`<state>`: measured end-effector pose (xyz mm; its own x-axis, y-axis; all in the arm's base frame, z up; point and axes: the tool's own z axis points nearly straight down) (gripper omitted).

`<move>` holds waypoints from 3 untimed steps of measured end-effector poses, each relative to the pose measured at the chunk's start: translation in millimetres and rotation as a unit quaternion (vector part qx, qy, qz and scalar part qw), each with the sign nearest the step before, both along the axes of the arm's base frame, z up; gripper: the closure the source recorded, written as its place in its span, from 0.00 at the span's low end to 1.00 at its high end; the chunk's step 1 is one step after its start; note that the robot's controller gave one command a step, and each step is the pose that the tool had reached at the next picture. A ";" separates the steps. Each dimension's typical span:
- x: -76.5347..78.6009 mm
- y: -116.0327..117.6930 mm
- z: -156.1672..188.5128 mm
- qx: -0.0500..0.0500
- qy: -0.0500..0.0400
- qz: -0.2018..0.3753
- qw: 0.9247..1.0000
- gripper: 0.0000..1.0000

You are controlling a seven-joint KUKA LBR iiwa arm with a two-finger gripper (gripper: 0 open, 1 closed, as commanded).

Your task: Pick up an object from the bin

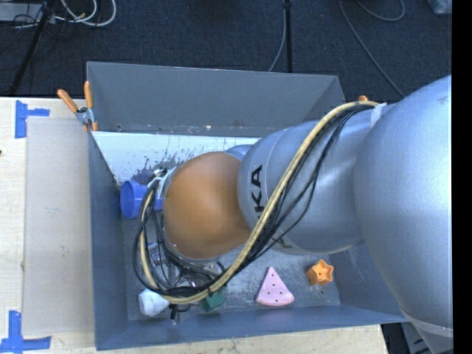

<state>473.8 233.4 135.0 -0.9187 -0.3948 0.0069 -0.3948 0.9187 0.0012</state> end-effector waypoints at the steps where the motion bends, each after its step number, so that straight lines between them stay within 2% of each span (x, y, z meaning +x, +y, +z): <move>1: 11.5 1.2 -56.6 0.001 -0.004 0.156 0.988 0.00; 2: 0.7 11.1 -65.2 0.002 0.000 0.176 0.984 1.00; 3: 0.7 11.1 -65.2 0.002 0.000 0.176 0.984 1.00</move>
Offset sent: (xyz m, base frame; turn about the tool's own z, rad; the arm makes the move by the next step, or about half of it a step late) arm 0.0000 0.0111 -0.0650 -0.3588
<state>474.5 244.5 69.8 -0.7248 -0.6889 0.0050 -0.6889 0.7248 0.0039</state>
